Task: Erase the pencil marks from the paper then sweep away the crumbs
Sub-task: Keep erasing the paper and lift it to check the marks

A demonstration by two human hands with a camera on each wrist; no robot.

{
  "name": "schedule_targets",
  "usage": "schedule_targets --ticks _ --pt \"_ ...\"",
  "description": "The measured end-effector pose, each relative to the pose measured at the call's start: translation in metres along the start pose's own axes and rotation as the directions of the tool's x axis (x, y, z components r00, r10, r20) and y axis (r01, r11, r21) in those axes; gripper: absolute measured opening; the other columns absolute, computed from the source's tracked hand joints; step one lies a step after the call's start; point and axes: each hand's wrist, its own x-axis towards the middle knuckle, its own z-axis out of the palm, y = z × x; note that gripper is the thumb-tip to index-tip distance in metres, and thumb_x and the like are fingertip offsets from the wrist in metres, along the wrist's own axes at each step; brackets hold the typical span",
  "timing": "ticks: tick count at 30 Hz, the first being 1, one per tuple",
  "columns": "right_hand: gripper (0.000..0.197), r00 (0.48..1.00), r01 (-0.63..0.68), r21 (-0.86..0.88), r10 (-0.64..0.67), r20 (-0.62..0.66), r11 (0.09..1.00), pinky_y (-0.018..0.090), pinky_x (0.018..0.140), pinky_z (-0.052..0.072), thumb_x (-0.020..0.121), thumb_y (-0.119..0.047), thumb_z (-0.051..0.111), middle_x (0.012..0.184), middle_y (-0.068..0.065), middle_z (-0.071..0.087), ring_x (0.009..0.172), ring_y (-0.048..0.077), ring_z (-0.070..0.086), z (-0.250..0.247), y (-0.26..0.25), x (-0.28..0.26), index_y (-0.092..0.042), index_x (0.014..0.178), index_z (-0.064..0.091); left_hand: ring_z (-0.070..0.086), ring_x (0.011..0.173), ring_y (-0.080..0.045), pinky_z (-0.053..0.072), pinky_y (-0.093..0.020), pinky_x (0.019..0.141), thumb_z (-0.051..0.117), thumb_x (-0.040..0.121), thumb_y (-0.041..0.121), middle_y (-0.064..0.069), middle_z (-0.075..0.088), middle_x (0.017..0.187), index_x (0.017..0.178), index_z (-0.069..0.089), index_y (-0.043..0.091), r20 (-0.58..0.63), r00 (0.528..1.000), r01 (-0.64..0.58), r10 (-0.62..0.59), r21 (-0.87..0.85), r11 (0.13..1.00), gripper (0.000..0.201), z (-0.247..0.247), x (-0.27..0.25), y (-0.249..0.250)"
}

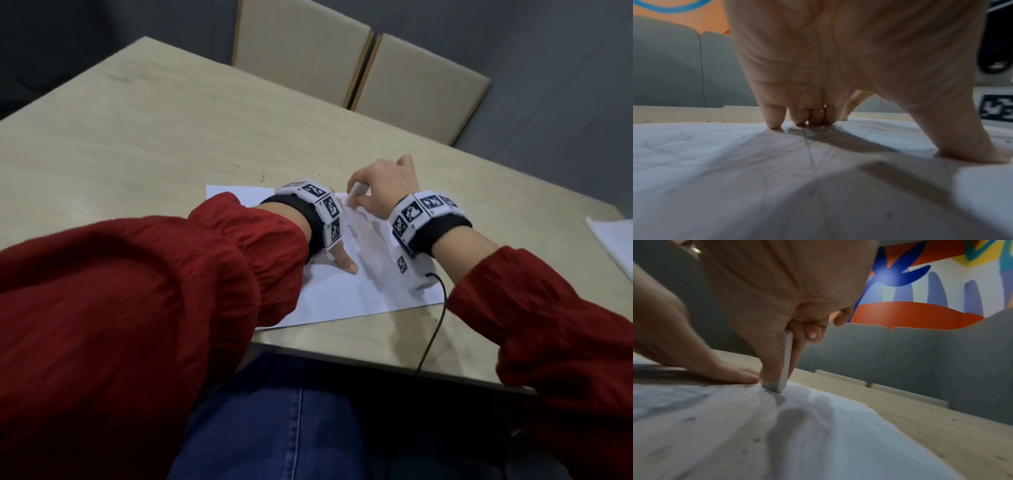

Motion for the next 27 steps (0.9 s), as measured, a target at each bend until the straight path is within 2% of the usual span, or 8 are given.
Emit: schedule_targets --ticks 3,6,9,11,14,17,22,27 --pt "0.005 0.998 0.056 -0.010 -0.056 -0.028 0.998 0.032 0.078 0.016 0.083 -0.028 0.067 0.064 -0.018 0.050 0.077 0.010 0.045 0.006 0.005 -0.020 -0.031 0.087 0.069 0.038 0.137 -0.031 0.038 -0.048 0.108 0.069 0.043 0.087 -0.012 0.028 0.156 0.149 0.032 0.017 0.022 1.000 0.019 -0.018 -0.028 0.999 0.132 0.003 0.002 -0.003" --pt "0.007 0.998 0.059 -0.031 -0.059 -0.021 0.998 0.033 0.078 0.018 0.083 -0.031 0.066 0.072 -0.015 0.057 0.079 0.011 0.045 0.002 0.007 -0.013 -0.032 0.089 0.069 0.031 0.141 -0.032 0.035 -0.050 0.110 0.061 0.025 0.092 -0.009 0.012 0.162 0.153 0.022 0.020 0.029 0.999 0.027 -0.026 -0.021 0.999 0.151 0.004 0.003 -0.002" --pt "0.009 0.999 0.043 -0.065 -0.043 0.009 0.997 0.035 0.080 0.019 0.084 -0.029 0.065 0.082 -0.012 0.066 0.085 0.013 0.051 -0.002 0.003 0.004 -0.032 0.091 0.069 0.036 0.139 -0.030 0.037 -0.051 0.109 0.053 0.012 0.092 -0.008 0.024 0.159 0.151 0.024 0.020 0.033 0.999 0.019 -0.018 -0.021 1.000 0.160 0.004 0.006 -0.002" --pt "0.009 0.999 0.038 -0.054 -0.038 0.003 0.998 0.033 0.078 0.017 0.084 -0.027 0.065 0.076 -0.014 0.061 0.085 0.013 0.052 -0.002 0.001 0.003 -0.031 0.091 0.069 0.039 0.136 -0.030 0.038 -0.051 0.108 0.054 0.013 0.092 -0.009 0.032 0.155 0.149 0.028 0.018 0.029 1.000 0.009 -0.008 -0.023 1.000 0.157 0.006 0.009 -0.003" --pt "0.009 0.995 0.096 -0.068 -0.097 -0.003 0.993 0.030 0.074 0.012 0.085 -0.026 0.063 0.064 -0.017 0.048 0.080 0.012 0.047 0.002 0.006 -0.017 -0.033 0.088 0.069 0.033 0.139 -0.032 0.037 -0.051 0.108 0.052 0.015 0.093 -0.009 0.020 0.159 0.151 0.024 0.018 -0.008 1.000 0.002 -0.002 -0.008 1.000 0.158 0.010 0.010 -0.004" --pt "0.013 0.989 0.147 -0.124 -0.145 0.024 0.981 0.031 0.074 0.012 0.086 -0.026 0.059 0.068 -0.016 0.050 0.079 0.011 0.044 -0.003 0.007 -0.021 -0.035 0.089 0.069 0.032 0.139 -0.034 0.037 -0.050 0.107 0.059 0.029 0.093 -0.008 0.011 0.161 0.151 0.023 0.017 -0.018 1.000 -0.005 0.005 -0.004 1.000 0.149 0.010 0.008 -0.005" --pt "0.017 0.996 0.089 -0.097 -0.086 0.035 0.991 0.033 0.078 0.018 0.085 -0.022 0.060 0.072 -0.013 0.058 0.084 0.014 0.051 -0.009 0.002 0.005 -0.031 0.092 0.071 0.045 0.123 -0.032 0.043 -0.048 0.101 0.049 0.007 0.094 -0.009 0.041 0.141 0.137 0.036 0.019 -0.030 1.000 0.002 -0.002 -0.008 1.000 0.150 0.012 0.014 -0.002" --pt "0.009 0.977 0.200 -0.135 -0.187 0.105 0.970 0.031 0.076 0.015 0.083 -0.029 0.065 0.060 -0.019 0.043 0.078 0.010 0.043 -0.010 0.018 -0.025 -0.036 0.087 0.070 0.042 0.126 -0.032 0.043 -0.047 0.101 0.049 0.007 0.093 -0.005 0.032 0.148 0.139 0.036 0.012 -0.036 0.999 -0.002 0.002 0.003 1.000 0.155 0.013 0.016 -0.002"
